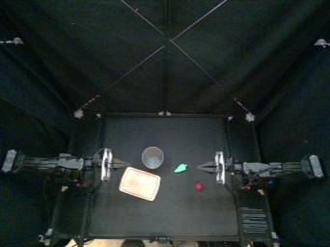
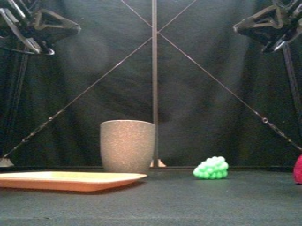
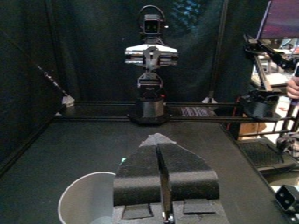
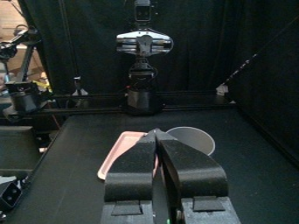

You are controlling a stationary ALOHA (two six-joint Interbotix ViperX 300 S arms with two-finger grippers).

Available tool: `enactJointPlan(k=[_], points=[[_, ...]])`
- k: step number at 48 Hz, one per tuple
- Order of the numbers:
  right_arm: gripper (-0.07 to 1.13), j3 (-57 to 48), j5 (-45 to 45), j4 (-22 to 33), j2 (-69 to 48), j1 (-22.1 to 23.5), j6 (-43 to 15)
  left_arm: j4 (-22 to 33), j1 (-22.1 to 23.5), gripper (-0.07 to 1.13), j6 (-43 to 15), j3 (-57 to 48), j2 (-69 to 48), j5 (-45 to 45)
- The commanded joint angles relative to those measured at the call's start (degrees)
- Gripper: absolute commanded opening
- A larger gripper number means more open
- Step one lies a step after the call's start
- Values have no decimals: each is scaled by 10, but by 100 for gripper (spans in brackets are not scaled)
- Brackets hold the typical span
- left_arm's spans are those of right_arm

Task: Pick the green grapes then place it on the pink plate
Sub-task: Pick the green grapes

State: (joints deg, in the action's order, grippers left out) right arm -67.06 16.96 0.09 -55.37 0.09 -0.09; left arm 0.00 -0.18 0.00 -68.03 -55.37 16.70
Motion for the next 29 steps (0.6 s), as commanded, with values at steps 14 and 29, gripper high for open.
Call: enactJointPlan(k=[14,29], points=[[20,78,-129,11,154,33,0,-1,-16,10,-4,38,10,-126],[72,148,-226,-17,273,79,-10,2,-40,22,-3,47,9,-169]])
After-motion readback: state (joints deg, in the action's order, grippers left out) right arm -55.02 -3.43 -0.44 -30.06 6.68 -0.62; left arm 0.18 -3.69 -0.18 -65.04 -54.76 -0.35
